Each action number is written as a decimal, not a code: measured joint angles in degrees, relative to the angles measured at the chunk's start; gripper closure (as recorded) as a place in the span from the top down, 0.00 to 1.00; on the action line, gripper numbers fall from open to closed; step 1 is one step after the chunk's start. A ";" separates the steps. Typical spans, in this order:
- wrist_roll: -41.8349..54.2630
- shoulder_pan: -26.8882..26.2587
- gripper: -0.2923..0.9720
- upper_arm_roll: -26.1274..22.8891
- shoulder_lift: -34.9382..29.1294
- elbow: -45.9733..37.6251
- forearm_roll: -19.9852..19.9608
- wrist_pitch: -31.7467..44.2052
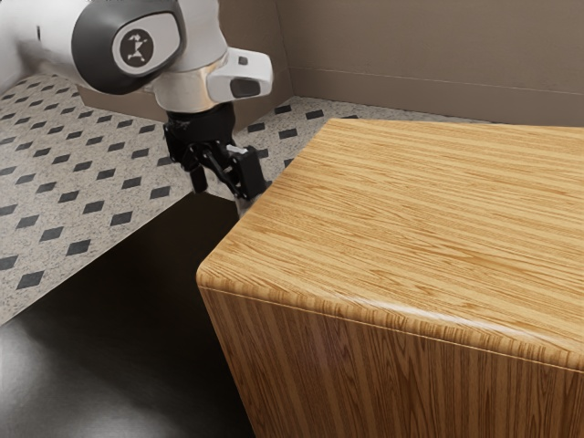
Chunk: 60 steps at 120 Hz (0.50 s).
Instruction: Pull the drawer handle with one arm to open the drawer
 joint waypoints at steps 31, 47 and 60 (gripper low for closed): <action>0.38 3.75 0.77 -1.05 -2.74 -2.48 -0.98 3.18; 0.39 2.68 0.77 0.14 -5.59 -3.52 -1.47 2.78; 0.92 -27.40 0.77 28.37 -7.33 -4.23 -4.48 2.12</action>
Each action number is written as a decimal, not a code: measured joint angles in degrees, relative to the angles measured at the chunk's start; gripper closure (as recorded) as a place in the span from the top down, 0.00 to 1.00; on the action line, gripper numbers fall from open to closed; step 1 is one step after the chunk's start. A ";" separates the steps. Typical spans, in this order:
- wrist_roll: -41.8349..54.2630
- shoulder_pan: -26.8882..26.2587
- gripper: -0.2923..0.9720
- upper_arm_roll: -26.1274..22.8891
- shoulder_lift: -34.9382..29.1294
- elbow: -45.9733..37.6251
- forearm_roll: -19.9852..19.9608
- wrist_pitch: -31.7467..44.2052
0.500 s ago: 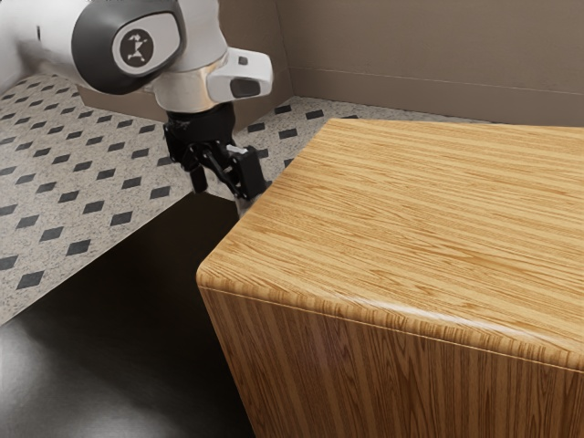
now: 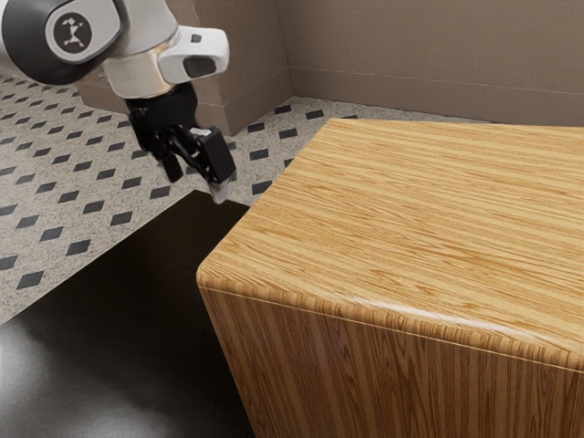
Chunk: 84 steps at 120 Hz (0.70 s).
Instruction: Pull the drawer handle with one arm to open the drawer
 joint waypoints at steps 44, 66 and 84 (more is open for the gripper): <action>-1.12 -49.98 0.77 42.35 -19.81 -5.84 -0.08 5.68; -5.04 -58.62 0.77 50.39 -22.23 -7.57 -1.72 10.14; -7.99 -60.59 0.77 52.86 -22.44 -9.71 -3.12 12.95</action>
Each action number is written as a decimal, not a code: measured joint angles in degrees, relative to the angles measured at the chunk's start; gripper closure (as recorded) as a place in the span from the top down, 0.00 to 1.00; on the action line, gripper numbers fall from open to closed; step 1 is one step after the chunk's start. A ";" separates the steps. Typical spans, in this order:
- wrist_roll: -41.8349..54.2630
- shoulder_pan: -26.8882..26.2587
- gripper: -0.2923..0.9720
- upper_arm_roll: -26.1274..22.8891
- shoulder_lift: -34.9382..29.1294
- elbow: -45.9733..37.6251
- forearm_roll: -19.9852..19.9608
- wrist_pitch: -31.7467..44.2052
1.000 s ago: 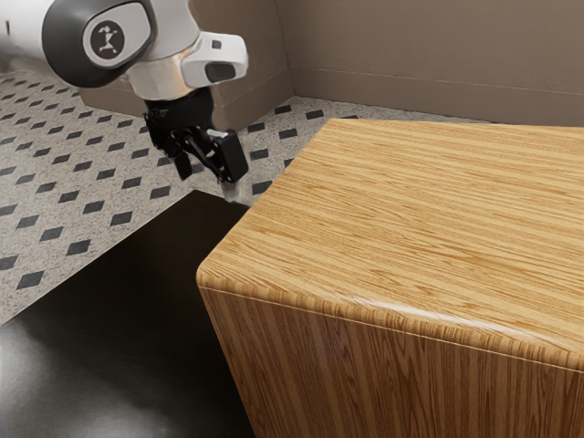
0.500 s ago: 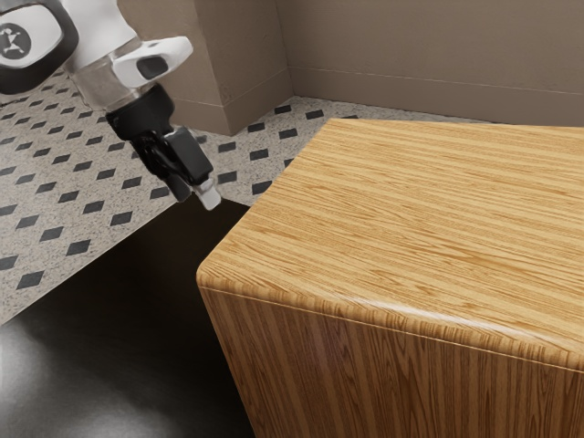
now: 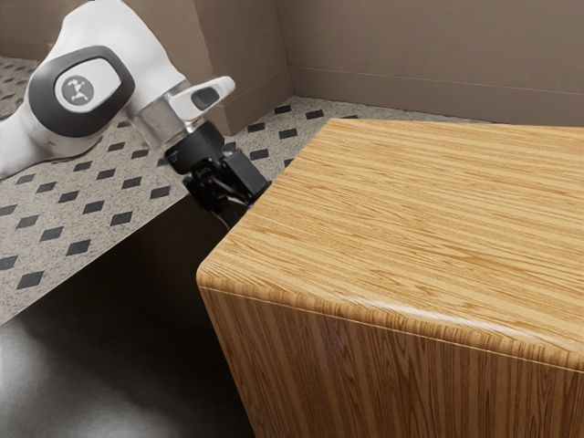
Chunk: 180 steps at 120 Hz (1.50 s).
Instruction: Pull the drawer handle with one arm to open the drawer
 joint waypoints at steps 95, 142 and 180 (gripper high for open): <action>-7.63 -6.41 0.77 6.79 -6.21 -3.95 -0.94 5.11; -8.61 0.45 0.76 3.28 -5.50 -3.73 -0.77 2.25; -9.13 3.65 0.77 2.13 -5.50 -3.91 -0.48 -0.75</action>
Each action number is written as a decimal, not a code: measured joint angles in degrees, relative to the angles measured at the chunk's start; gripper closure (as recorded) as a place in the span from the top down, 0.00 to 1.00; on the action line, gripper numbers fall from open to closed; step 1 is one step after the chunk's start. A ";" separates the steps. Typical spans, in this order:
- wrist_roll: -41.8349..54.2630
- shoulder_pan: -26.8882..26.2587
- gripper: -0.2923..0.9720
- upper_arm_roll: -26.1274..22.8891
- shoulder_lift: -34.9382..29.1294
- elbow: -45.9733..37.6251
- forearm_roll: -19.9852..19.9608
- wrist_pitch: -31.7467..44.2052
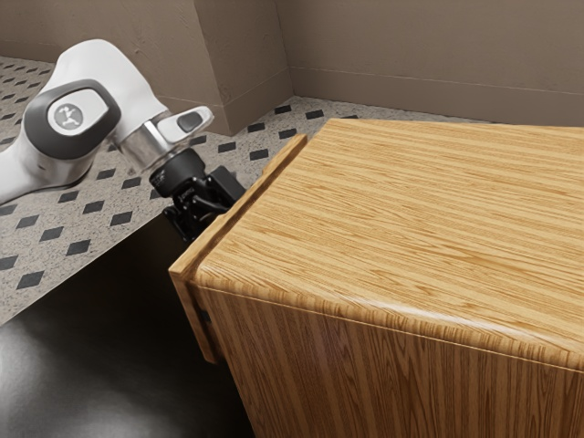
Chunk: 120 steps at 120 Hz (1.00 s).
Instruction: Pull the drawer handle with one arm to open the drawer
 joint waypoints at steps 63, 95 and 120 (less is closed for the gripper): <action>-0.18 6.80 0.77 -3.46 -0.96 -0.61 0.12 -3.67; -0.17 9.77 0.77 -4.28 -1.62 -1.72 0.17 -4.62; 0.18 12.51 0.77 -5.07 -2.62 -1.78 0.17 -5.71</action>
